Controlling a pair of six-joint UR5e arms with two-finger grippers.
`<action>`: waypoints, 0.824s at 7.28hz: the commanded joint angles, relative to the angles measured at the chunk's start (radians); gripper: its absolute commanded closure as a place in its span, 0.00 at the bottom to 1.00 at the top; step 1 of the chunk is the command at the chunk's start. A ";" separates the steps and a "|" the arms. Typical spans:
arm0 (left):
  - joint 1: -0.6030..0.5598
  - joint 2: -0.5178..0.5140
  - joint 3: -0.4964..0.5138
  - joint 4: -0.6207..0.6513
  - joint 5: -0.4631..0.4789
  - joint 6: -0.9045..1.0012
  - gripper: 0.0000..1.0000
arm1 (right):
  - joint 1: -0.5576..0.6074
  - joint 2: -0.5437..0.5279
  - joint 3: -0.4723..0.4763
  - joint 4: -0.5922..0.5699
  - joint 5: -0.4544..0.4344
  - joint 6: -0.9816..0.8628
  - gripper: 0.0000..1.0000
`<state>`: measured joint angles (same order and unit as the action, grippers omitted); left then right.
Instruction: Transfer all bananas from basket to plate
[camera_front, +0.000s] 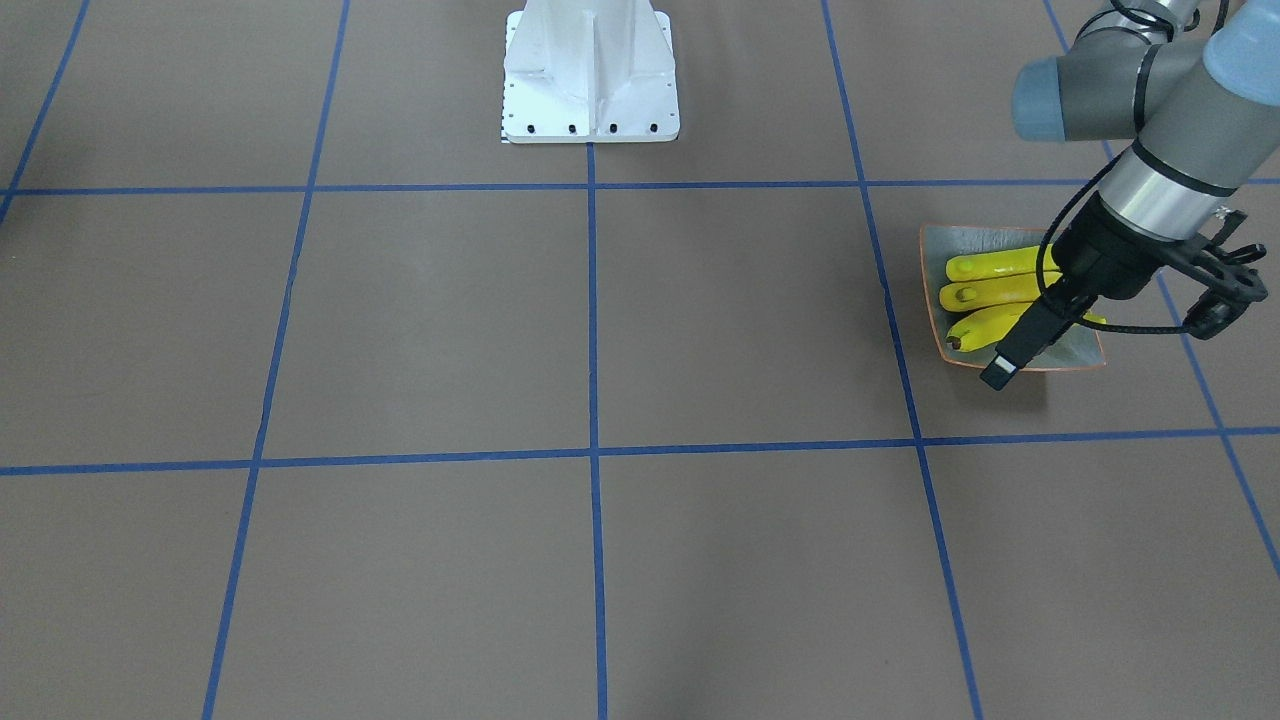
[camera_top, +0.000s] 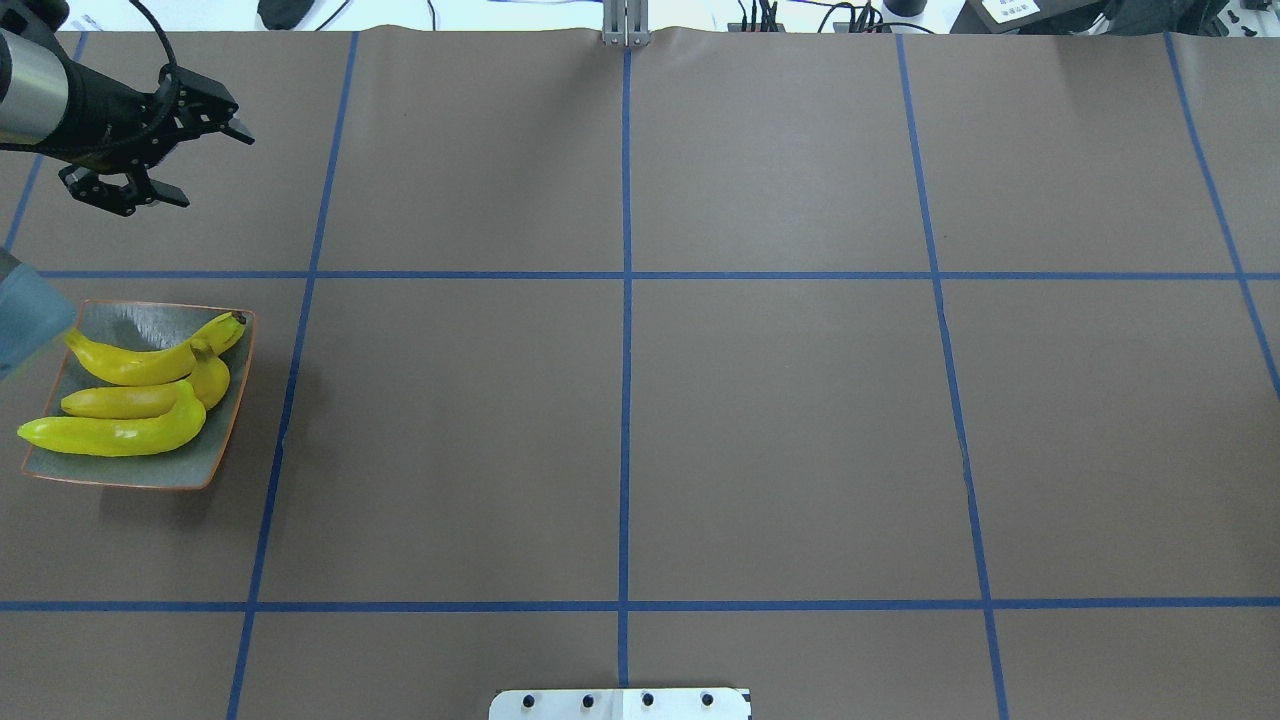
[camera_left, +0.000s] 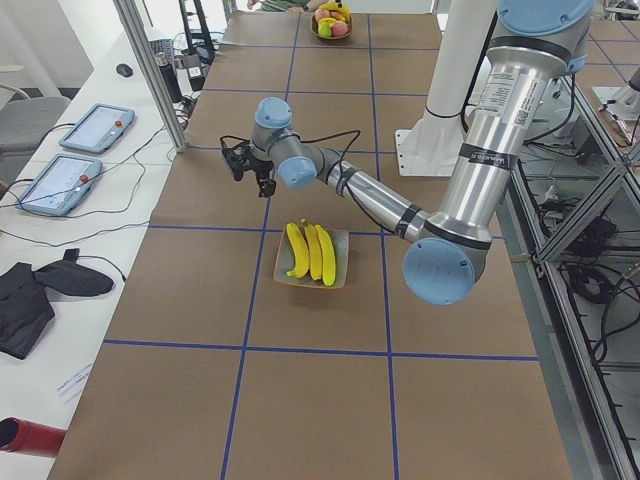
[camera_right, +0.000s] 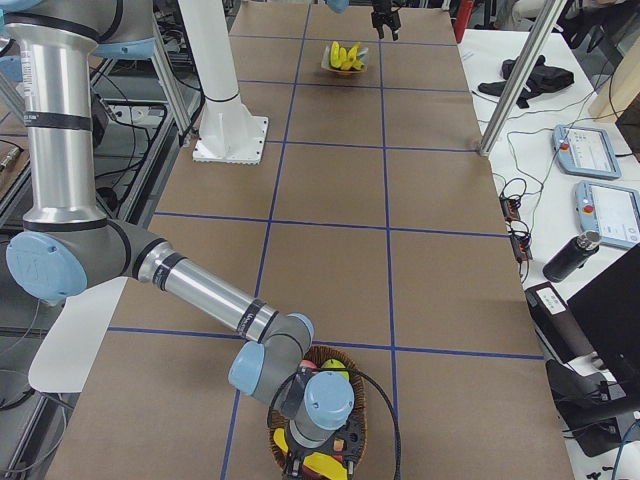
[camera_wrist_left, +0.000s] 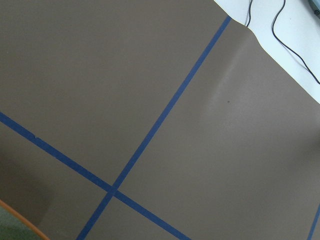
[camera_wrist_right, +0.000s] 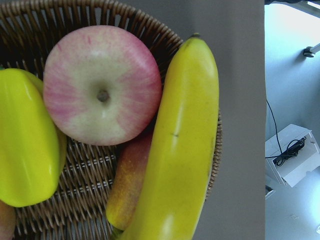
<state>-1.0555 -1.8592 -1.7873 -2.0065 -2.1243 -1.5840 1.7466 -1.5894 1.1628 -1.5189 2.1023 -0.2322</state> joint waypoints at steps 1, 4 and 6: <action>0.003 0.000 -0.001 0.000 0.006 -0.001 0.00 | -0.015 0.002 -0.053 0.066 0.022 0.013 0.00; 0.005 0.000 -0.001 0.000 0.006 0.001 0.00 | -0.047 0.002 -0.064 0.115 0.031 0.053 0.00; 0.005 -0.002 -0.001 0.000 0.006 0.001 0.00 | -0.047 0.003 -0.049 0.115 0.031 0.050 0.20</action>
<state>-1.0511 -1.8595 -1.7886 -2.0064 -2.1184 -1.5831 1.7004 -1.5867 1.1072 -1.4046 2.1337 -0.1823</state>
